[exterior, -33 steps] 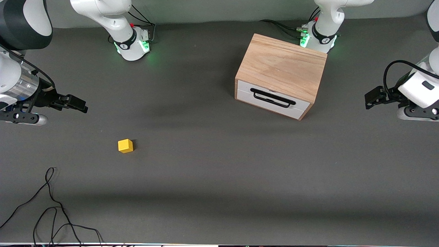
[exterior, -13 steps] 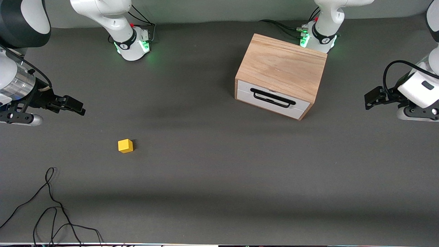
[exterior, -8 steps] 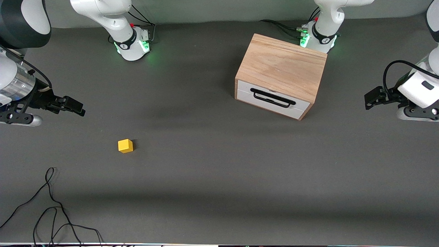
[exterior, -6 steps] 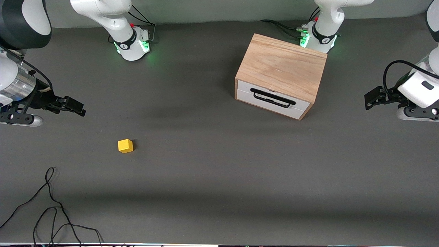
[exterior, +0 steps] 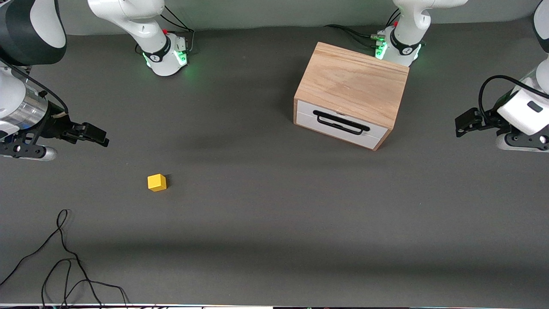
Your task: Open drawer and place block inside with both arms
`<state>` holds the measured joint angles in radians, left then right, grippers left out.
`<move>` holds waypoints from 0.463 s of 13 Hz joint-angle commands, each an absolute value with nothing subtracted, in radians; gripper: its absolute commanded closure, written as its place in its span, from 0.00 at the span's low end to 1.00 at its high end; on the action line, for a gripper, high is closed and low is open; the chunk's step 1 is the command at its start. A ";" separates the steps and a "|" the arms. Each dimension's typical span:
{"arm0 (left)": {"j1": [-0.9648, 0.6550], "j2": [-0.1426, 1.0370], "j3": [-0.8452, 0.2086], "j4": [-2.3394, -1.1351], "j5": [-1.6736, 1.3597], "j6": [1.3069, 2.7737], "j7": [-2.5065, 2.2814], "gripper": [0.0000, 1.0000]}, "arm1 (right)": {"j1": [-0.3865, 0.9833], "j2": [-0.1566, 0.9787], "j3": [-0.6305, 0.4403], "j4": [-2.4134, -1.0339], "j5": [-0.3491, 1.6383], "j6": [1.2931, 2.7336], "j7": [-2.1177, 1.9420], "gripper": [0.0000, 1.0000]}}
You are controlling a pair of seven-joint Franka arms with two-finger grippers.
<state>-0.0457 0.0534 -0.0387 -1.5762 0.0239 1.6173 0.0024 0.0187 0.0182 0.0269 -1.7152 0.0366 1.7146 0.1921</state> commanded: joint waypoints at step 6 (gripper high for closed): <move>-0.061 0.041 -0.038 -1.583 0.014 1.615 0.002 0.00 | 0.021 0.020 0.028 -1.717 0.038 1.727 0.187 0.00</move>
<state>-0.0459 0.0534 -0.0390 -1.5762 0.0216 1.6162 0.0024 0.0187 0.0242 0.0269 -1.7152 0.0366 1.7158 0.1921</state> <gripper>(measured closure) 0.000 0.000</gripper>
